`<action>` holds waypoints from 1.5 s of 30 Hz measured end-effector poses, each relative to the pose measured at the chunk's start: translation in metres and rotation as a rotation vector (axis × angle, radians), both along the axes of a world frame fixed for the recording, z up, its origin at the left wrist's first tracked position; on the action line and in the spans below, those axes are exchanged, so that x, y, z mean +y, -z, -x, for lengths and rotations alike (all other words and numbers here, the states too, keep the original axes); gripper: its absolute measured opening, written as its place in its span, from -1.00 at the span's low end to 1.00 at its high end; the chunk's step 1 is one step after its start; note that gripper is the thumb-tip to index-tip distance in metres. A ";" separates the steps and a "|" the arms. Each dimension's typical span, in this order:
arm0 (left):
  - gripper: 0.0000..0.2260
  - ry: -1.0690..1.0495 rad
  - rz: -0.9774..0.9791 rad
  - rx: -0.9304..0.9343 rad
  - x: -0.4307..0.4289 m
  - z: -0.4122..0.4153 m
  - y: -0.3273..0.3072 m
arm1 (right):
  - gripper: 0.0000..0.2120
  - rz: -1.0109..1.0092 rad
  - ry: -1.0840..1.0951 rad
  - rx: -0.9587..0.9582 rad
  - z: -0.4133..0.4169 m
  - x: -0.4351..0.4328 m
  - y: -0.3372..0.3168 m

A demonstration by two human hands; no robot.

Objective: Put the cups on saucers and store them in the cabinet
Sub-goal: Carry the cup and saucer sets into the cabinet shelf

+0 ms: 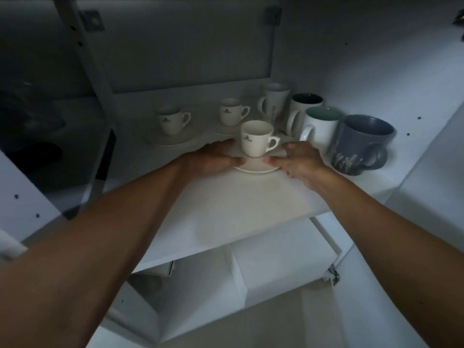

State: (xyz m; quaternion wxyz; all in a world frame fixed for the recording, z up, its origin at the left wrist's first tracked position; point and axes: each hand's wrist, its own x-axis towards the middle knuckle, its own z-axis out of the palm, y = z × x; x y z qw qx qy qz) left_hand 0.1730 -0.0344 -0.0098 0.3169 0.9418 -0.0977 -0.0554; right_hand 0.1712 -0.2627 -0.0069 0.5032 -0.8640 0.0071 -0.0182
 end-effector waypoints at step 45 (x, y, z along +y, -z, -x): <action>-0.31 -0.014 -0.258 0.167 -0.002 0.222 -0.111 | -0.08 0.318 -0.289 0.414 0.210 -0.039 -0.126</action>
